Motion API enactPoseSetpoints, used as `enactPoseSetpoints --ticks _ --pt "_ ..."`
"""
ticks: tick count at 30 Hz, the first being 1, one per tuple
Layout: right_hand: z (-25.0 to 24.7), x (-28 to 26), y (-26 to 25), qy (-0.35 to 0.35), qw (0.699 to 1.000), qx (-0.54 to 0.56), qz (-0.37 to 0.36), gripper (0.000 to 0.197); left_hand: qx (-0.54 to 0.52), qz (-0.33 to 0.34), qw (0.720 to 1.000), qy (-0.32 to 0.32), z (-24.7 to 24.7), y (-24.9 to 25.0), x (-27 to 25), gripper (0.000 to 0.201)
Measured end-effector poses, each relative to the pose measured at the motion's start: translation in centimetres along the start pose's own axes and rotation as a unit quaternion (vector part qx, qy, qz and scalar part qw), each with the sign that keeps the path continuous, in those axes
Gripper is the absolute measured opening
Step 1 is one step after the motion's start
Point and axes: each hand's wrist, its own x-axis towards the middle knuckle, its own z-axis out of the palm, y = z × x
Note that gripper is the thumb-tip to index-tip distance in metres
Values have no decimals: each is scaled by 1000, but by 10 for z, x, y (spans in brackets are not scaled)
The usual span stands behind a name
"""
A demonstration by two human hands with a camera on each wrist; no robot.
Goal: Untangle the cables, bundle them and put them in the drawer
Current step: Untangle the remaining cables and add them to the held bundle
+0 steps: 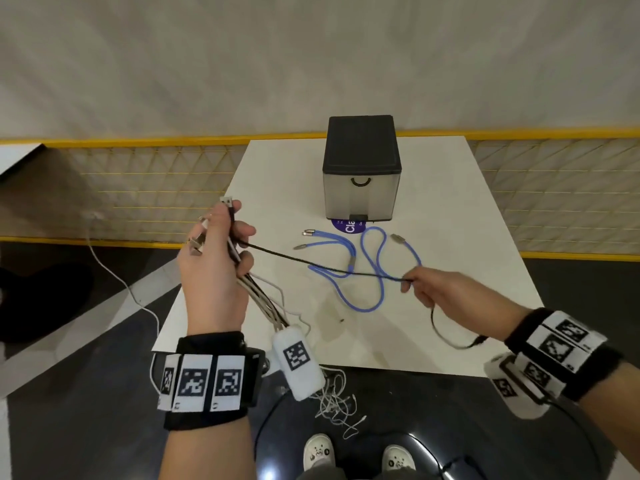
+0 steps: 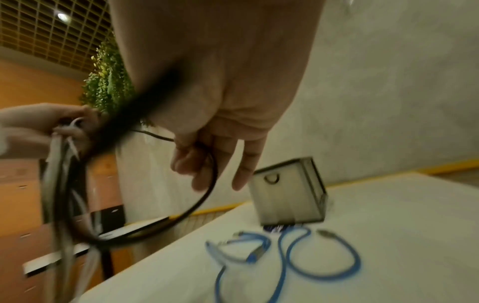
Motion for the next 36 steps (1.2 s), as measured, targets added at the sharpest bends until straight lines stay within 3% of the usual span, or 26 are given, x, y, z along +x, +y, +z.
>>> enactPoseSetpoints --ticks 6,9,11,13,15,17,21,24,27,30,32,34,36 --pt "67 -16 -7 -222 971 -93 -8 25 88 -1 994 -69 20 -3 -16 16" --pt "71 -6 -12 -261 955 -141 28 53 157 -6 981 -113 28 -12 -23 14" --pt "56 3 -26 -203 974 -101 18 78 189 -19 972 -139 29 -18 -28 12" --pt "35 14 -53 -107 994 17 -6 96 211 -27 962 -171 30 -24 -33 12" --pt "23 27 -82 -68 982 172 -48 104 224 -28 953 -201 34 -26 -40 13" --pt "26 36 -106 -92 951 287 -68 90 219 -17 949 -227 39 -25 -44 14" --pt "48 45 -133 -75 937 341 -17 9 212 29 935 -284 40 -14 -42 23" --pt "56 47 -141 -47 934 353 44 19 222 47 917 -327 34 -8 -37 11" --pt "58 49 -146 -35 911 403 82 22 212 76 912 -341 27 -3 -29 19" --pt "56 52 -153 -24 902 424 75 15 189 108 919 -329 24 -1 -25 22" --pt "52 55 -156 -20 902 426 64 24 177 114 925 -315 25 -1 -26 20" --pt "50 59 -159 -12 905 420 67 32 200 140 915 -321 27 -2 -22 32" --pt "47 62 -162 -1 910 410 63 33 233 156 899 -336 28 1 -17 26"
